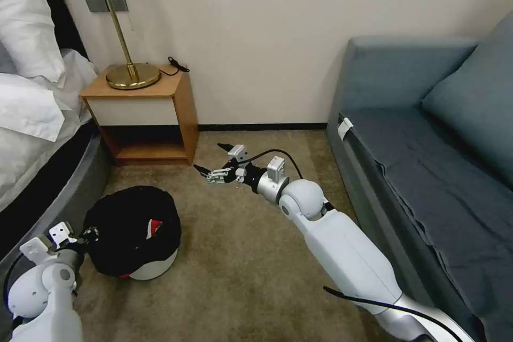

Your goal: Pick up the trash bin, then pick up the garbage on the floor and place it into the trash bin.

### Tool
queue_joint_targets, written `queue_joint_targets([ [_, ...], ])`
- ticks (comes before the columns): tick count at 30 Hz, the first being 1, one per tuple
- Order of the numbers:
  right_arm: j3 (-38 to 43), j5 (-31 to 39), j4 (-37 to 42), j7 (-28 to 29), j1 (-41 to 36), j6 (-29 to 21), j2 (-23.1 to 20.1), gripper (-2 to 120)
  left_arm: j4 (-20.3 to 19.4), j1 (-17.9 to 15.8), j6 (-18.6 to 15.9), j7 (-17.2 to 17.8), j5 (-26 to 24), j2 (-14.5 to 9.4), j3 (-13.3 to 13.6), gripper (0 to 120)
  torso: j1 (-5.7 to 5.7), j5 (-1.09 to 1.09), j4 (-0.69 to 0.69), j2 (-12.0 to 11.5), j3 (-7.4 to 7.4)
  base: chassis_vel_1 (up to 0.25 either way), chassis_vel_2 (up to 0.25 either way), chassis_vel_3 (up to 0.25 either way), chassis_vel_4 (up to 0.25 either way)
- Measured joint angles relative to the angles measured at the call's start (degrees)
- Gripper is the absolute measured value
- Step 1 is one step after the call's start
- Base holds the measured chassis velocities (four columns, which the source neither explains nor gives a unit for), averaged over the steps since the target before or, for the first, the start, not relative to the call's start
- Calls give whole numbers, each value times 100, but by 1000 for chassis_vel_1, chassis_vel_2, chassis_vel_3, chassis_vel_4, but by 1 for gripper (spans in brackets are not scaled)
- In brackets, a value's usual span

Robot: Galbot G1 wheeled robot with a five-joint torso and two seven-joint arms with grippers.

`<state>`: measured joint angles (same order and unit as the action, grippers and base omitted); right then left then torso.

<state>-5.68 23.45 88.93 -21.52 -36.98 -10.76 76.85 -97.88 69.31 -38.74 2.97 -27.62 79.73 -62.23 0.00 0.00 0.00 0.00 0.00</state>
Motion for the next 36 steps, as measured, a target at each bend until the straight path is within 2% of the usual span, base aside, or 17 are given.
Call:
queue_joint_targets([
  [3,57,308,0,262,-45,-116,47,100,-256,140,113,-167,609,-9,-41,62,0,-2,0,0,0,0,0,0,0],
  [5,69,366,0,308,-58,-140,52,100,-361,183,136,-220,749,-9,-63,65,0,-1,0,0,0,0,0,0,0],
  [6,105,491,0,393,-89,-197,66,100,-586,256,149,-320,959,-12,-109,72,0,1,1,0,0,0,0,0,0],
  [8,152,553,0,449,-122,-219,76,100,-714,300,200,-401,1234,-44,-157,81,0,0,-1,0,0,0,0,0,0],
  [10,166,561,0,462,-131,-221,79,100,-737,310,219,-421,1294,-51,-169,82,0,0,0,0,0,0,0,0,0],
  [11,246,610,0,523,-161,-244,100,100,-859,369,332,-535,1462,-81,-211,90,0,0,0,0,0,0,0,0,0],
  [13,370,712,-21,663,-210,-314,141,100,-977,441,558,-704,1522,-109,-215,97,0,0,1,0,0,0,0,0,0],
  [15,529,833,-77,860,-285,-430,213,100,-1060,479,854,-928,1536,-181,-148,99,0,-1,1,0,0,0,0,0,0],
  [16,529,833,-77,860,-285,-430,213,100,-1060,479,854,-928,1536,-181,-148,99,0,-1,1,0,0,0,0,0,0],
  [19,836,933,-203,1203,-518,-560,354,100,-1158,432,1065,-1135,1538,-353,95,100,0,-1,-1,0,0,0,0,0,0],
  [21,896,924,-235,1235,-573,-565,377,100,-1194,403,1080,-1166,1522,-385,161,100,0,-1,0,0,0,0,0,0,0],
  [23,1141,853,-348,1364,-755,-567,404,100,-1310,292,1096,-1269,1494,-443,382,100,0,0,-1,0,0,0,0,0,0],
  [25,1255,845,-410,1446,-819,-567,405,100,-1350,236,1096,-1304,1494,-445,534,100,0,0,-1,0,1,0,0,0,0],
  [28,1467,838,-577,1565,-893,-550,391,100,-1367,123,1114,-1330,1535,-395,910,100,0,0,-1,0,1,0,0,0,0],
  [29,1467,838,-577,1565,-893,-550,391,100,-1367,123,1114,-1330,1535,-395,910,100,0,0,-1,0,1,0,0,0,0],
  [32,1656,799,-747,1576,-942,-472,344,100,-1302,23,1245,-1397,1680,-309,1343,100,0,1,-1,0,1,0,0,0,0],
  [36,1748,794,-826,1570,-951,-429,339,100,-1231,-35,1278,-1409,1774,-285,1539,100,0,1,-1,0,1,0,0,0,0],
])
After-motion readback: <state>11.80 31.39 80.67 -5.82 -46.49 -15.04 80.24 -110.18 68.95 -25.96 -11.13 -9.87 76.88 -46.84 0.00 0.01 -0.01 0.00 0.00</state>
